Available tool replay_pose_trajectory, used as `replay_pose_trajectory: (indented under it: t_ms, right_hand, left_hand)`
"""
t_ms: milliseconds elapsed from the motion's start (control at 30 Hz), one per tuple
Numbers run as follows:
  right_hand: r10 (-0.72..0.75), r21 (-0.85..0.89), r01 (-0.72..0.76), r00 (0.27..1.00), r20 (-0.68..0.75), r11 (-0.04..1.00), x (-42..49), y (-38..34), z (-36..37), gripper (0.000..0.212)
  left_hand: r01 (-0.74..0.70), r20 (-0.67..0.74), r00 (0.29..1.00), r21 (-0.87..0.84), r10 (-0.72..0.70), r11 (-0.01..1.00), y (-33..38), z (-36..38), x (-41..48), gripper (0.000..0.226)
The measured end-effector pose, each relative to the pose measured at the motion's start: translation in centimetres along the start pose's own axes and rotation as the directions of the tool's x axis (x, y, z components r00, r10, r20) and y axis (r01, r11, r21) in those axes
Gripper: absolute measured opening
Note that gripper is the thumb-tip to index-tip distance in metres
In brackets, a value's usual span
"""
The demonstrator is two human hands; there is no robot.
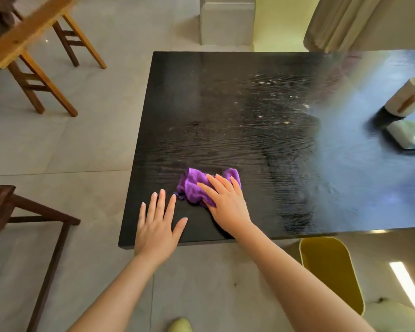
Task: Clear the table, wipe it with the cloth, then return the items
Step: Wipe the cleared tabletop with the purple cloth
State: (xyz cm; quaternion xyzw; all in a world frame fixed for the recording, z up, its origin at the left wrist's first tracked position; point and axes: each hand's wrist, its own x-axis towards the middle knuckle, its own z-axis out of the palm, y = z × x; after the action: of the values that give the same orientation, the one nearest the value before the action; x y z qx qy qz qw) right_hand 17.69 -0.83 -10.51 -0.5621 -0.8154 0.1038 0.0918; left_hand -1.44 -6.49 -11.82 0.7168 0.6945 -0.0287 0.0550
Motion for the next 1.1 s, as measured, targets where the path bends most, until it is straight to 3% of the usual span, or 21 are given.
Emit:
replay_pose_trajectory:
  t_ms: [233, 333, 500, 600, 667, 767, 833, 967, 1100]
  right_hand:
    - [0.170, -0.075, -0.174, 0.984, -0.057, 0.982, -7.6, 8.4, -2.0, 0.044]
    - [0.352, -0.074, -0.360, 0.931, -0.101, 0.930, -10.0, 11.2, -3.3, 0.050]
    - [0.537, -0.023, -0.539, 0.841, -0.069, 0.842, -9.9, 8.5, -3.7, 0.049]
    - [0.510, -0.002, -0.510, 0.860, 0.018, 0.860, -10.3, 6.6, -4.1, 0.058]
    - [0.474, 0.062, -0.481, 0.875, 0.099, 0.875, -10.8, 6.3, -4.7, 0.062]
    - [0.547, 0.222, -0.542, 0.836, 0.042, 0.810, -11.2, 7.6, -6.5, 0.051]
    - [0.574, 0.097, -0.574, 0.819, 0.032, 0.813, -11.5, 8.8, -7.1, 0.048]
    - [0.576, 0.015, -0.578, 0.815, 0.065, 0.816, -11.6, 10.1, -7.6, 0.045]
    - [0.628, -0.065, -0.625, 0.771, 0.107, 0.778, -11.6, 11.6, -9.1, 0.044]
  left_hand:
    - [-0.016, 0.012, 1.000, -0.067, 0.016, 0.998, 0.1, -0.4, -0.2, 0.090]
    - [-0.010, 0.026, 1.000, -0.051, 0.011, 0.999, 0.1, -0.3, -0.1, 0.088]
    - [-0.006, 0.044, 0.999, -0.025, 0.007, 1.000, 0.0, -0.2, 0.1, 0.084]
    - [0.047, 0.100, 0.994, -0.116, -0.035, 0.992, 0.8, -1.7, 0.1, 0.084]
    - [0.087, 0.106, 0.992, -0.211, -0.065, 0.974, 3.2, -3.2, 0.6, 0.072]
    - [-0.099, 0.076, 0.987, -0.419, 0.144, 0.903, 9.5, -5.4, 2.3, 0.056]
    - [-0.231, 0.116, 0.936, -0.514, 0.334, 0.826, 14.1, -6.0, 3.8, 0.053]
    - [-0.441, 0.223, 0.819, -0.346, 0.529, 0.828, 20.3, -5.9, 6.6, 0.056]
    - [-0.589, 0.254, 0.787, 0.038, 0.562, 0.807, 22.8, -6.9, 8.0, 0.051]
